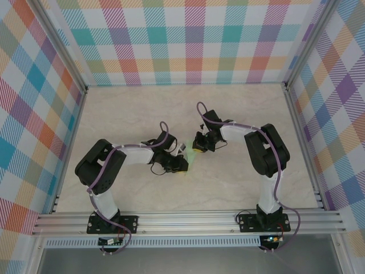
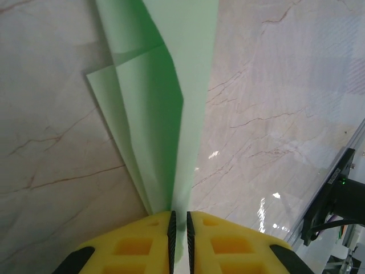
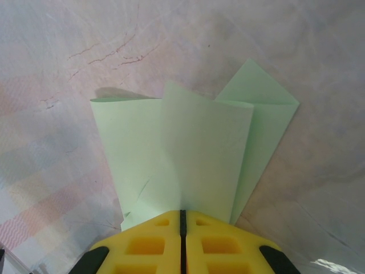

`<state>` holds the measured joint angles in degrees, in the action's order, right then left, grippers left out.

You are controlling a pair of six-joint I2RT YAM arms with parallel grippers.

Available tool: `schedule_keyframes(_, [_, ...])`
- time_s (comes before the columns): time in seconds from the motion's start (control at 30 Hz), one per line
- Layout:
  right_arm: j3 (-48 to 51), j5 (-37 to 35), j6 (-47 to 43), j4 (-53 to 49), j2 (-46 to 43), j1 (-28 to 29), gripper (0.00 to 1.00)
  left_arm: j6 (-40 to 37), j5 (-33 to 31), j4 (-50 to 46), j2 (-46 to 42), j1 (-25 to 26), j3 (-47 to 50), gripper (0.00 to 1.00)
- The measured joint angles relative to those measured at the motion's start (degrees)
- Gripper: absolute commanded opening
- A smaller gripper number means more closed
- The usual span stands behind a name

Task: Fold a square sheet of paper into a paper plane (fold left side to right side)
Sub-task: Fold the wing for the fifth time at the center of the table.

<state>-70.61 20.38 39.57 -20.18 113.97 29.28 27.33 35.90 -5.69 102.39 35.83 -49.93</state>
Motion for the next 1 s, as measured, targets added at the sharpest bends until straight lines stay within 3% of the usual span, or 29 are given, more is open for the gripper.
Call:
schedule_keyframes(0.5, [-0.2, -0.24, -0.2, -0.46, 0.0, 0.0, 0.08, -0.22, 1.7, -1.68, -5.86, 0.46, -1.6, 0.16])
schedule_keyframes(1.0, [-0.35, -0.26, -0.2, -0.68, 0.11, 0.0, 0.08, -1.95, 2.19, -3.52, 0.26, 3.91, -5.88, 0.16])
